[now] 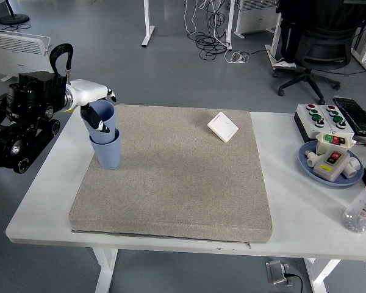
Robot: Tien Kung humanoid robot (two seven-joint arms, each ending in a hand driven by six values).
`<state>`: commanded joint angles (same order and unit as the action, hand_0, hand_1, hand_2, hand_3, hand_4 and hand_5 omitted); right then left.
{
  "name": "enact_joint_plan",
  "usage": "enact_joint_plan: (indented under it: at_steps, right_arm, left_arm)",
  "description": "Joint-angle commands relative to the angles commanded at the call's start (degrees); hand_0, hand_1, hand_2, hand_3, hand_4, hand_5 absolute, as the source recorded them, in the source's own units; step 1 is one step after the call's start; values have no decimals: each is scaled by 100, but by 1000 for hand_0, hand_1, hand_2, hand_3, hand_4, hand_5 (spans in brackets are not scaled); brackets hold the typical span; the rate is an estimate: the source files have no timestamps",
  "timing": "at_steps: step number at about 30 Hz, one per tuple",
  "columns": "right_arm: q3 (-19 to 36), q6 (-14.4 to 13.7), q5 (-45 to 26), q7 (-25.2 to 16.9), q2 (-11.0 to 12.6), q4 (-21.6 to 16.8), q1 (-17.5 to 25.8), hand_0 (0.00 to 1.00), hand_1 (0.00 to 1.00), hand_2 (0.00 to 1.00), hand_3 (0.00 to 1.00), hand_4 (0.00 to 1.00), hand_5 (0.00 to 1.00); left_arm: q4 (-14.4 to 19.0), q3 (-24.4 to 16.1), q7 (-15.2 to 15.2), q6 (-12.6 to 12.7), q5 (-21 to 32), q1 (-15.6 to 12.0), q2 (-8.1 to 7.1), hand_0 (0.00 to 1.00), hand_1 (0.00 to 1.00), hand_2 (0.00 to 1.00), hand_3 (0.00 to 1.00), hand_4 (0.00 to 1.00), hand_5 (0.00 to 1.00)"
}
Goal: Push cup pick cup insert cup
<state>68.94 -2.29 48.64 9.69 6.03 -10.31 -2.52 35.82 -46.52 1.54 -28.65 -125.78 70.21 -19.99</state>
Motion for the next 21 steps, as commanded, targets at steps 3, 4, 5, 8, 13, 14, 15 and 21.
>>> enact_joint_plan:
  at_steps: [3,4,5,8,13,14,15,21]
  right_arm:
    - [0,0,2,0,1,0,-1,752,632,636,563,81,443]
    - [0,0,2,0,1,0,-1,752,632,636,563,81,444]
    - [-1,0,3,0,2,0,-2,752,632,636,563,81,444]
    - [-6,0,-4,-2,1,0,-1,752,632,636,563,81,444]
    - [-4,0,-4,-3,0,0,-1,752,632,636,563,81,443]
    - [-4,0,-4,-3,0,0,-1,752,632,636,563,81,443]
    - [-5,0,-5,-3,-1,0,0,752,632,636,563,81,443]
    - [0,0,-9,-2,-3,0,5,752,632,636,563,81,445]
  left_arm:
    - [-20,-23,13,21,-17,-5,1,616,747,873,914,927,371]
    - [-29,-32,19,31,-21,-7,2,732,820,955,955,944,406]
    - [-40,-43,26,41,-24,-9,4,732,820,955,955,944,406]
    - [-57,-68,48,84,-33,-15,3,732,820,955,955,944,406]
    - [-74,-131,74,150,-53,-19,4,784,852,993,968,958,424]
    - [-75,-136,75,156,-55,-19,4,784,852,993,968,958,424]
    - [-75,-156,82,172,-51,-21,1,784,852,993,968,958,424]
    - [-86,-312,-34,371,321,-56,-13,797,862,998,980,968,443]
